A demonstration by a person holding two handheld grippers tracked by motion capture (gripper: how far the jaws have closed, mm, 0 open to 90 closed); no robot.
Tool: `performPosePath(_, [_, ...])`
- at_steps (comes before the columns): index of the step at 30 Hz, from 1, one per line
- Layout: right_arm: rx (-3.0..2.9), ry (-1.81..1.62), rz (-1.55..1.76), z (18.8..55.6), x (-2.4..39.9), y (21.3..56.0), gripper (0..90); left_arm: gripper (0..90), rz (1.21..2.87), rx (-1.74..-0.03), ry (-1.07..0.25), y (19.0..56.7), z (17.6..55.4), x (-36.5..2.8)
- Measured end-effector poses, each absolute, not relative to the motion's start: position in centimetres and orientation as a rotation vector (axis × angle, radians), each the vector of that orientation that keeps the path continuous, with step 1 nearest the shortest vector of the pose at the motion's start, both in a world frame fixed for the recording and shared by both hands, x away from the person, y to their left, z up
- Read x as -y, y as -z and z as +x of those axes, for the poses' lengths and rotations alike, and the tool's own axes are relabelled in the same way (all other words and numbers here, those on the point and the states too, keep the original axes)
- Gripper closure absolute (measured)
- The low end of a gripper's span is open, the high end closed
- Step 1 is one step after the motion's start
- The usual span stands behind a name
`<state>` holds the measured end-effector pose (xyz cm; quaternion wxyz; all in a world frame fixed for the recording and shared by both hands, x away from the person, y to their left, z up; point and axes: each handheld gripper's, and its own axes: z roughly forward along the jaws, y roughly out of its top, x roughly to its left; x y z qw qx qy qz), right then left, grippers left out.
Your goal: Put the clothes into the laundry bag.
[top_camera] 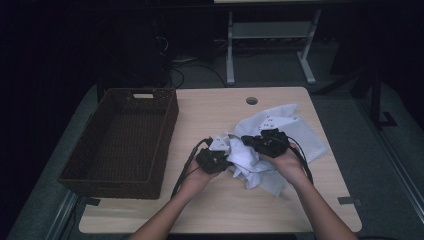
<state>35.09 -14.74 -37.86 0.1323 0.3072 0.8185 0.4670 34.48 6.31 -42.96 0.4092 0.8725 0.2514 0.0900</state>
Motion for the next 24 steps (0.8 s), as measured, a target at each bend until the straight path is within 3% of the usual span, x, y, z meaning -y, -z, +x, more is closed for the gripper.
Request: performPosePath(24, [-2.375, -1.472, 0.861, 32.7, 15.5, 36.4, 89.6, 83.5, 2.072, -0.750, -0.237, 43.6, 36.9, -3.1])
